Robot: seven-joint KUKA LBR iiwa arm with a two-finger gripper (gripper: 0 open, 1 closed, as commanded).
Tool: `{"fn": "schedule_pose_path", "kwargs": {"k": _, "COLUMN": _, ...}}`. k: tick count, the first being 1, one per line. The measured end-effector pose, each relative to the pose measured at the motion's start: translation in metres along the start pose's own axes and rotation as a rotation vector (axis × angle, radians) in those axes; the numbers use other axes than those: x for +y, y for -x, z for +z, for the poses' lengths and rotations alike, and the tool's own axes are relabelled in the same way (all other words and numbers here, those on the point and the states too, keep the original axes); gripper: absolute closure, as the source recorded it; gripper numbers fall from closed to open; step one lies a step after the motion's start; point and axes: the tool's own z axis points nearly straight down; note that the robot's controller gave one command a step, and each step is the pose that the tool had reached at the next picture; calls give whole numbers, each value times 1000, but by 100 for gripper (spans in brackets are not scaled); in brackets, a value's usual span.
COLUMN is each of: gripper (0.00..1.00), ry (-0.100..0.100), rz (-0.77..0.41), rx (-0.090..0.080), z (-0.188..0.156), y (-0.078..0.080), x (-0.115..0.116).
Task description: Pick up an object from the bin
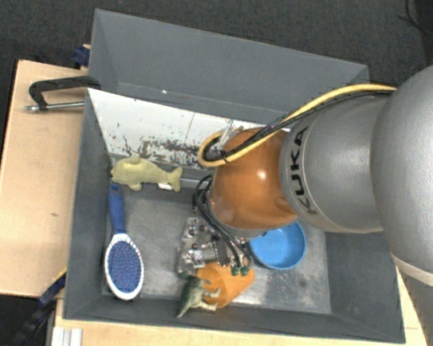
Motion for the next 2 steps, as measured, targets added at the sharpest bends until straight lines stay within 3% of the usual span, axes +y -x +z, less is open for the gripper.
{"fn": "schedule_pose_path", "kwargs": {"k": 1, "gripper": 0, "ry": 2, "rz": -2, "rx": -1, "z": 0, "y": 1, "x": 2}}
{"fn": "schedule_pose_path", "kwargs": {"k": 2, "gripper": 0, "ry": -3, "rz": 36, "rx": -8, "z": -48, "y": -4, "x": -68}}
